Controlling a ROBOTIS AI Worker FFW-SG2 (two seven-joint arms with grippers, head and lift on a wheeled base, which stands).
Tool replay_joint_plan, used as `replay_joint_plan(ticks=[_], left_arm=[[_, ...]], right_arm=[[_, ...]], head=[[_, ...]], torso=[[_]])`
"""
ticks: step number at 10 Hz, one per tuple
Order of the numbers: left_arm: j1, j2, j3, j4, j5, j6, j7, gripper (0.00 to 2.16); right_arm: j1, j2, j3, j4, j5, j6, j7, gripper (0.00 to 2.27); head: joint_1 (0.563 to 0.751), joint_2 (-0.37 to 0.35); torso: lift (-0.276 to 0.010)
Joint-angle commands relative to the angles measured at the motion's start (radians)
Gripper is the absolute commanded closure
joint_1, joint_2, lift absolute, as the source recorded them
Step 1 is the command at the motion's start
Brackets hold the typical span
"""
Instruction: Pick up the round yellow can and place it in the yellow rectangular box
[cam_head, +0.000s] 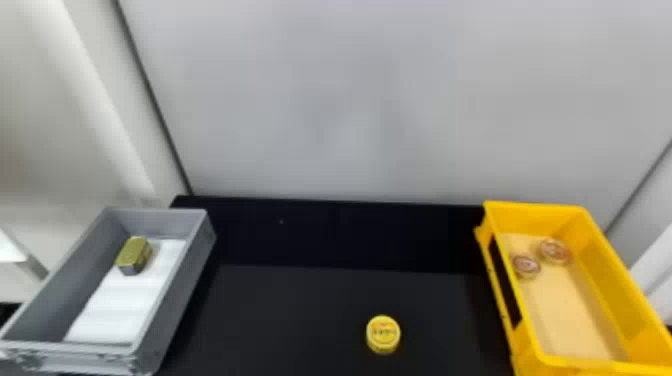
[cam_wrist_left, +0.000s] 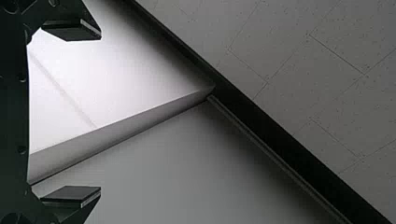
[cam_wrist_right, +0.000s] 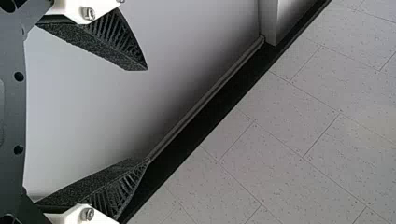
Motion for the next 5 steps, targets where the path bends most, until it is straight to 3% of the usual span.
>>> replay_joint_plan(ticks=[1, 5], left_arm=[[-0.002, 0.001, 0.000, 0.000, 0.001, 0.000, 0.000, 0.11], [-0.005, 0.001, -0.007, 0.000, 0.001, 0.006, 0.000, 0.11]], right_arm=[[0.002, 0.000, 0.000, 0.000, 0.000, 0.000, -0.001, 0.09], [0.011, 0.000, -0.003, -0.005, 0.000, 0.009, 0.001, 0.09]], head=[[0.663, 0.054], [0.663, 0.054]], torso=[[-0.010], [-0.010]])
